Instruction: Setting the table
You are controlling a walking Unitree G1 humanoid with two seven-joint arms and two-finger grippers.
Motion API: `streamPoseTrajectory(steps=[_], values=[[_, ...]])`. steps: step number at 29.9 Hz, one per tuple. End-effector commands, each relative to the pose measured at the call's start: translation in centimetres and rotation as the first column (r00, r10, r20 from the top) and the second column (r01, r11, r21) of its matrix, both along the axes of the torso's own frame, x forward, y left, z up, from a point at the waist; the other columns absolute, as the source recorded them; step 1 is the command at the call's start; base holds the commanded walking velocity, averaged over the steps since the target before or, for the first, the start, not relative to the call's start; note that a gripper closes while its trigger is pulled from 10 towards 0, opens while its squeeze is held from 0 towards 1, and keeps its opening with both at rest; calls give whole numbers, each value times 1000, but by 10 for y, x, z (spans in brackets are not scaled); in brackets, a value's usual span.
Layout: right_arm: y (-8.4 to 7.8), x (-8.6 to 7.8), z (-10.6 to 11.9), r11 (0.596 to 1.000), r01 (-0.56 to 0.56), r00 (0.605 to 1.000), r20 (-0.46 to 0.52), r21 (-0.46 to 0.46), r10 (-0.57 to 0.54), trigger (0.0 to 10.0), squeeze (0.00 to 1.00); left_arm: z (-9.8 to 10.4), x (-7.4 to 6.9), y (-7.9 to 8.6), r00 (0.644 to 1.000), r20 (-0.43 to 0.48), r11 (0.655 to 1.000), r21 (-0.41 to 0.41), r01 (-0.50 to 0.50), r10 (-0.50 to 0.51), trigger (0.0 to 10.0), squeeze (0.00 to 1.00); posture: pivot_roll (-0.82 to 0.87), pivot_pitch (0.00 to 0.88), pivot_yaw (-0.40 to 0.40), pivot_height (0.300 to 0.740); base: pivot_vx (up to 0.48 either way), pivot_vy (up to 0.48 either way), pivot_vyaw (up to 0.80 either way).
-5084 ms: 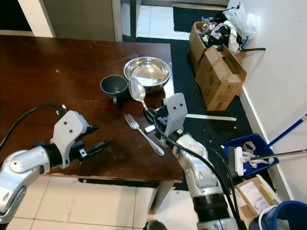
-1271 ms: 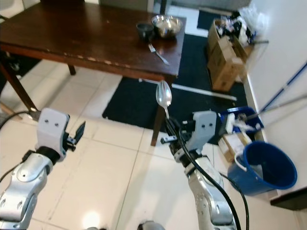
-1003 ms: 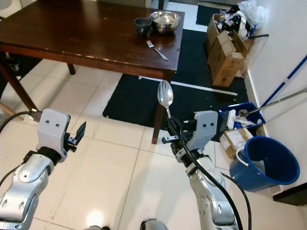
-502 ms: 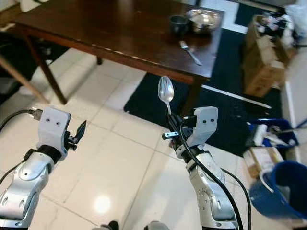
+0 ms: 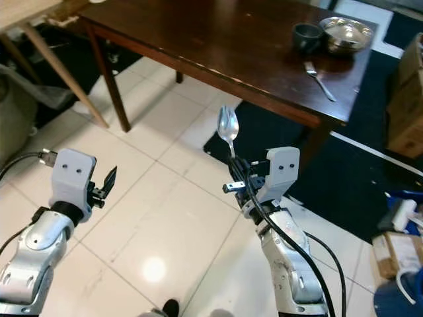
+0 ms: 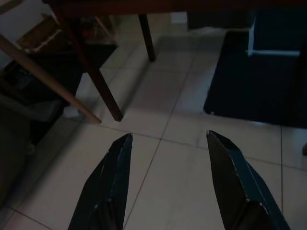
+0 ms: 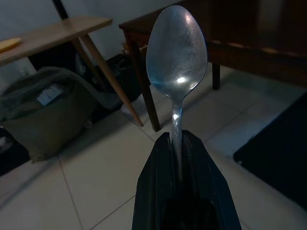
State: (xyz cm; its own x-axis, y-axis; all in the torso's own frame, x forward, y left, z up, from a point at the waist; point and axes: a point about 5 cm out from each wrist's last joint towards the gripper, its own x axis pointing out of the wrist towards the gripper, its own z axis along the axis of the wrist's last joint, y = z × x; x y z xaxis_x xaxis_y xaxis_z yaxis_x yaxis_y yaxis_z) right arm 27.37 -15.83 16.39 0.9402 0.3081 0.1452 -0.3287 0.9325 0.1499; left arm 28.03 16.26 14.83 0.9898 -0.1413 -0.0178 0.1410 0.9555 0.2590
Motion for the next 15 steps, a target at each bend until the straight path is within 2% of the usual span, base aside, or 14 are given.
streamPoseTrajectory(steps=[1,15], values=[[1,-1,-2,1000,-3,1000,-4,1,3,10000,0,-5,-1,4,1000,-20,1000,14,-17,17,10000,0,-121,45,28,740,0,0,775],[0,0,-2,1000,10,1000,-1,8,-10,10000,0,-4,1,5,1000,-16,999,27,-25,25,10000,0,-120,45,34,740,0,0,775]])
